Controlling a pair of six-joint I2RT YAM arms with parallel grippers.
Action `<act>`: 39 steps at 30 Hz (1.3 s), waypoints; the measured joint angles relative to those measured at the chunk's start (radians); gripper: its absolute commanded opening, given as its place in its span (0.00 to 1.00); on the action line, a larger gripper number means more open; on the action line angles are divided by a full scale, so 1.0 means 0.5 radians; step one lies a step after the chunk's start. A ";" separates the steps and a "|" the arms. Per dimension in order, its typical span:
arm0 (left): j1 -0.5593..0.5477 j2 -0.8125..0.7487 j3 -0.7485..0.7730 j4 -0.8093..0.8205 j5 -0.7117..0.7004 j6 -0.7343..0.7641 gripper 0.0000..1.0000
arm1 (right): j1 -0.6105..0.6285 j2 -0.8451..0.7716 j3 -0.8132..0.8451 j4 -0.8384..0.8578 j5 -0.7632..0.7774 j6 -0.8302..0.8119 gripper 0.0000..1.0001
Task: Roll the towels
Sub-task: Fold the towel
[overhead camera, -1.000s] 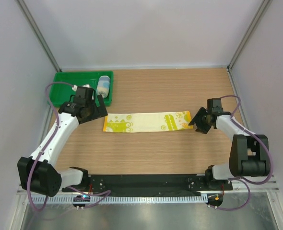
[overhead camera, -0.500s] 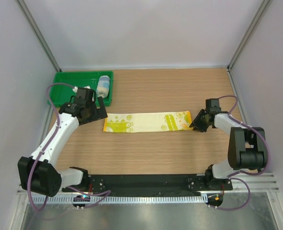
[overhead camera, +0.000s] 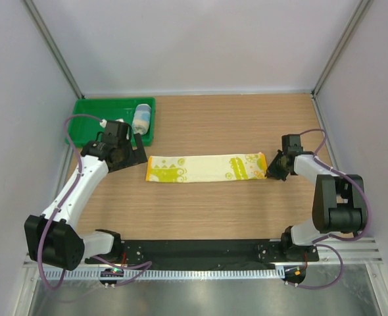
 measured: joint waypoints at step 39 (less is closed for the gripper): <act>0.000 -0.002 -0.034 -0.062 -0.163 0.055 1.00 | 1.079 -0.105 0.887 -0.591 0.984 0.018 0.01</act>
